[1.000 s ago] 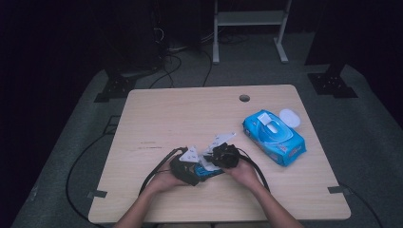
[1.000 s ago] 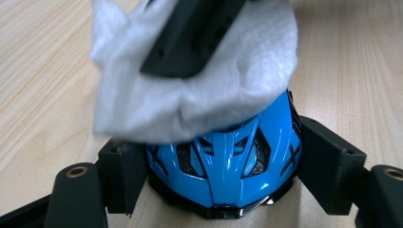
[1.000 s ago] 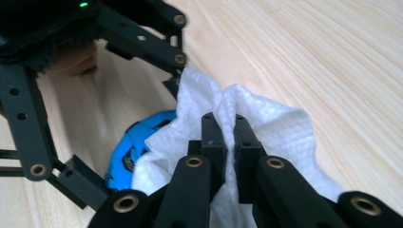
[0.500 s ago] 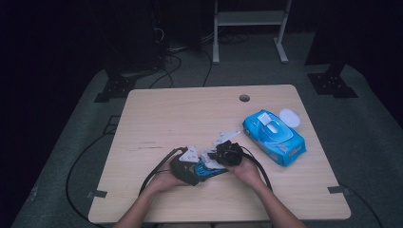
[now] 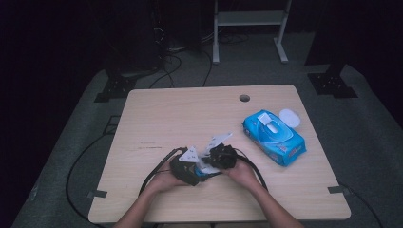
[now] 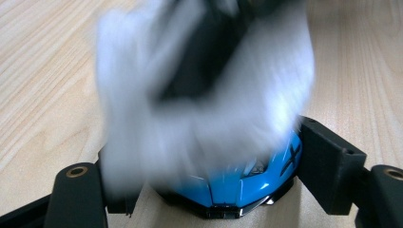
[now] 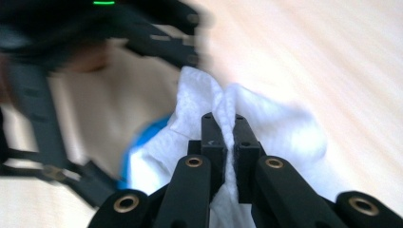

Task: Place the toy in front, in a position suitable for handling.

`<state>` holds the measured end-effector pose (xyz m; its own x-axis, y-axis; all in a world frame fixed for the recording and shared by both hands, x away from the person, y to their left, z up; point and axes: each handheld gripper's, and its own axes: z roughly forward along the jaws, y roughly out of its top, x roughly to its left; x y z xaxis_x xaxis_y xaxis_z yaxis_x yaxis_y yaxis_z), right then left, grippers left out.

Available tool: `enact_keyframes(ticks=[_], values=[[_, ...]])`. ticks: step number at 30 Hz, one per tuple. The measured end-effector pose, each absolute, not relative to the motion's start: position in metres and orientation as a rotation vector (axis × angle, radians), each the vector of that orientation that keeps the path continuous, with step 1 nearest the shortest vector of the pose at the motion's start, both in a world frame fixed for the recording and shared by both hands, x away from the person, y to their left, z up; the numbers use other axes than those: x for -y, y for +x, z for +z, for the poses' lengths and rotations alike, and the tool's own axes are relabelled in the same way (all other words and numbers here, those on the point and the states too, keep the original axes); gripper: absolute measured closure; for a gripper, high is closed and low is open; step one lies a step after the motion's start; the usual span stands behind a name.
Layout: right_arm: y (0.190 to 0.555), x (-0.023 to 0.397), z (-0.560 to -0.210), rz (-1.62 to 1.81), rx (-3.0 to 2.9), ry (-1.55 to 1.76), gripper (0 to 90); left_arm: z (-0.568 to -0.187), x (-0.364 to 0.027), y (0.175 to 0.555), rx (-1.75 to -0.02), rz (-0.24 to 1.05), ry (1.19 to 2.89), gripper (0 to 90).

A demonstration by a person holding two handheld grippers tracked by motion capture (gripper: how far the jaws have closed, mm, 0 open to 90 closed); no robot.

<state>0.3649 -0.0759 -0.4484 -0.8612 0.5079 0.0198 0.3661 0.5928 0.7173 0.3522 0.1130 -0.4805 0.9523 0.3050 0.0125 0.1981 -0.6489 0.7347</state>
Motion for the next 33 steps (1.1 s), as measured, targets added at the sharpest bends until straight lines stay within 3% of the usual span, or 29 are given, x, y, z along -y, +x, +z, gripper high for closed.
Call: enact_keyframes(ticks=[8,17,23,33], values=[[0.367,0.137,-0.445,1.087,-2.568,0.839,86.5,-0.480,-0.113,0.352,-0.347,0.173,2.299,25.8],[0.348,0.171,-0.442,1.103,-2.583,0.851,86.4,-0.480,-0.113,0.353,-0.348,0.174,2.299,25.8],[0.342,0.171,-0.444,1.140,-2.596,0.836,86.4,-0.478,-0.112,0.354,-0.356,0.163,2.319,25.2],[0.343,0.164,-0.444,1.168,-2.617,0.799,86.2,-0.472,-0.127,0.362,-0.443,0.030,2.255,20.5]])
